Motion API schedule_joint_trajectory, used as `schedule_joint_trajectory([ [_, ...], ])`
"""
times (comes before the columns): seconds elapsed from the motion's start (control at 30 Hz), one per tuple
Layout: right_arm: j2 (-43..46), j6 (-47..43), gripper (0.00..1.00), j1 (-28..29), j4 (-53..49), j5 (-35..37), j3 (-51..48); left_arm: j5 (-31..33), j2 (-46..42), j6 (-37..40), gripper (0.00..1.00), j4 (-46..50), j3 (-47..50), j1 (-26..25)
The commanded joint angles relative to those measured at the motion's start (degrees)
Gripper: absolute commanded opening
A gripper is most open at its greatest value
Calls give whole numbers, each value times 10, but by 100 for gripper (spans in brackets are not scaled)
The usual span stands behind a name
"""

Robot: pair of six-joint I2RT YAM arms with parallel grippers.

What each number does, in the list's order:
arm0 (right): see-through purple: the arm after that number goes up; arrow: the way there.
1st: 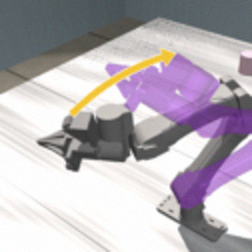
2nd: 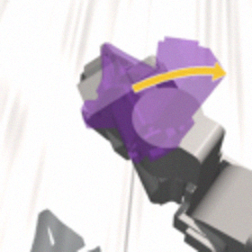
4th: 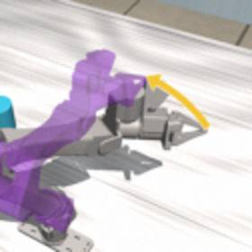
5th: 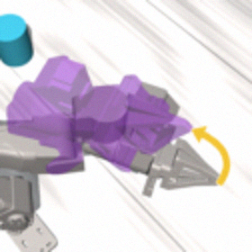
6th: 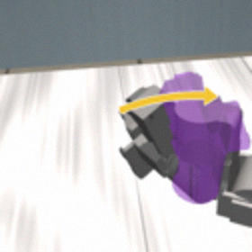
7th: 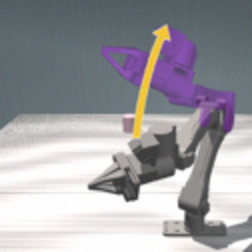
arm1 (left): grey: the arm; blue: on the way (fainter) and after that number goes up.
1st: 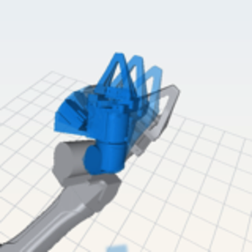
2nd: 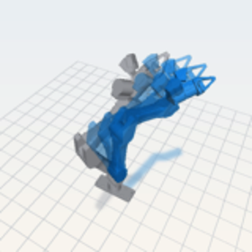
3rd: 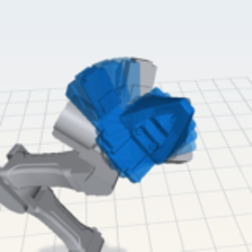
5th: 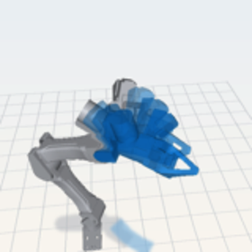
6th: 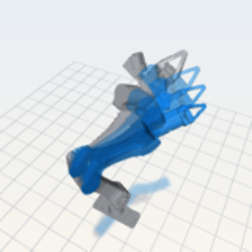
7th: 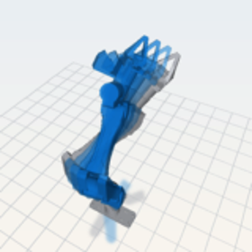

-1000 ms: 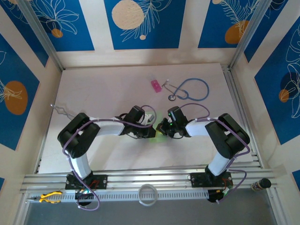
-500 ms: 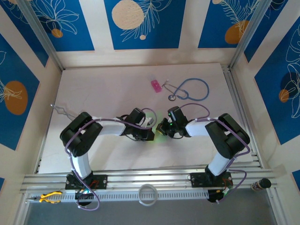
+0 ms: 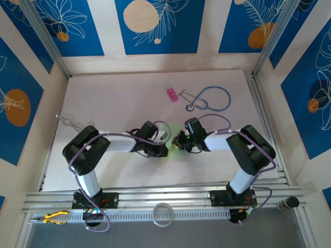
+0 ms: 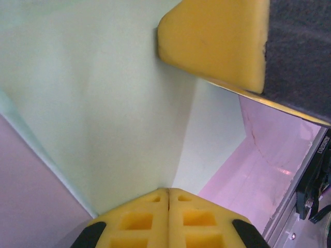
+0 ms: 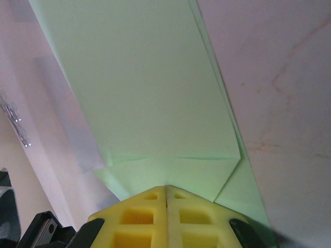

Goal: Fold a paper plane with a square sheet of paper (pick it up from the middle)
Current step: Fold the triangle a second time at the center of the table.

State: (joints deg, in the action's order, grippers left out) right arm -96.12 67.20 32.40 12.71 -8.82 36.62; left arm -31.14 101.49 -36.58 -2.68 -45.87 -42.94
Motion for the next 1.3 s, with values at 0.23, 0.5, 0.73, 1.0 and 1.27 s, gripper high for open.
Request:
schedule_joint_trajectory([
  [0.23,-20,-7,0,-2,-76,25,-12,3,-48,-24,3,32,57,-5],
  [0.5,-14,-7,0,-1,-75,20,-11,16,-118,-26,3,43,39,-4],
  [0.73,-12,-6,0,-1,-75,20,-10,23,-65,-12,5,50,-33,6],
  [1.0,-10,-7,0,-1,-74,15,-9,42,13,-15,5,44,-61,6],
  [1.27,10,-31,0,-1,-79,18,-2,57,21,-22,1,38,-2,6],
])
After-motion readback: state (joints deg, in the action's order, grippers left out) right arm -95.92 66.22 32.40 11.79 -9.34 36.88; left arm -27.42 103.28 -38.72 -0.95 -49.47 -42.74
